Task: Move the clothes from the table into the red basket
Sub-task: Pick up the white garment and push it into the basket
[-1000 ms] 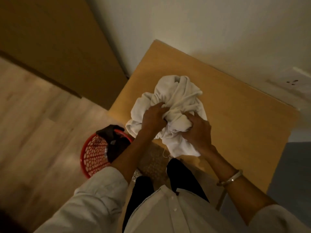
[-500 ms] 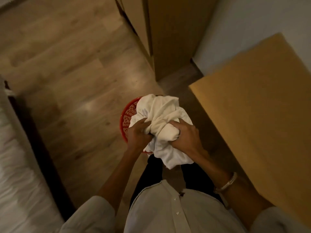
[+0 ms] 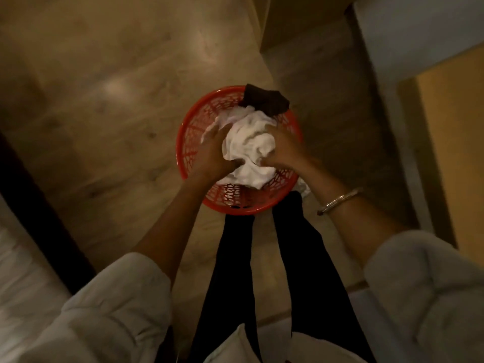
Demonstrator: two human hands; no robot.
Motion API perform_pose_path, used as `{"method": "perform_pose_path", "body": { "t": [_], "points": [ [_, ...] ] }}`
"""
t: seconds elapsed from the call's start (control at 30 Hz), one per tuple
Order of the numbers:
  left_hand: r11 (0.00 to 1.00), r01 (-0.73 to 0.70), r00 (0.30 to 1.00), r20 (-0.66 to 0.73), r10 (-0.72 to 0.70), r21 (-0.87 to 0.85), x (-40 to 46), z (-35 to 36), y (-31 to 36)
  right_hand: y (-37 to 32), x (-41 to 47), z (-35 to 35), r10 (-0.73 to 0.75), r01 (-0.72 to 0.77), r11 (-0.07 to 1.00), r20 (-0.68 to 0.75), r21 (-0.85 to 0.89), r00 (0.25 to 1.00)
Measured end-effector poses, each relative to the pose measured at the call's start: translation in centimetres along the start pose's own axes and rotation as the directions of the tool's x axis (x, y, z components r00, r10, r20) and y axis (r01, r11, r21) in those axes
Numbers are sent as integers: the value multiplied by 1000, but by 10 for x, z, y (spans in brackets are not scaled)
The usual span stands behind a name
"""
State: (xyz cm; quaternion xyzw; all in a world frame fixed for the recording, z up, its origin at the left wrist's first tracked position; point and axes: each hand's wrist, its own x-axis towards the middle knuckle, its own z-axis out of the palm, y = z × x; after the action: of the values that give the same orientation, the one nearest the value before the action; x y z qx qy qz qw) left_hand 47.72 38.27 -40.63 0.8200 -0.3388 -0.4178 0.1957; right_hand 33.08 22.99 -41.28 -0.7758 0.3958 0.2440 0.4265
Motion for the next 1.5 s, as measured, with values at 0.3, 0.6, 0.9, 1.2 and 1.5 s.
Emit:
{"method": "perform_pose_path", "body": {
  "t": [0.3, 0.6, 0.9, 1.2, 1.5],
  "points": [
    [993, -58, 996, 73, 50, 104, 43, 32, 11, 20, 41, 0, 19, -28, 999, -173, -47, 985],
    [804, -275, 945, -3, 326, 527, 155, 49, 40, 36, 110, -1, -6, -43, 996, -525, -82, 851],
    [769, -368, 903, 2, 431, 523, 163, 35, 44, 40, 95, 3, -167, 3, 976, -733, -219, 659],
    [885, -88, 996, 29, 84, 458, 13, 40, 0, 8, -3, 69, -51, -9, 984, -333, -178, 941],
    [890, -190, 975, -29, 221, 414, -16, 27, 11, -14, -25, 58, 3, -26, 999, -514, -38, 858]
  ]
}}
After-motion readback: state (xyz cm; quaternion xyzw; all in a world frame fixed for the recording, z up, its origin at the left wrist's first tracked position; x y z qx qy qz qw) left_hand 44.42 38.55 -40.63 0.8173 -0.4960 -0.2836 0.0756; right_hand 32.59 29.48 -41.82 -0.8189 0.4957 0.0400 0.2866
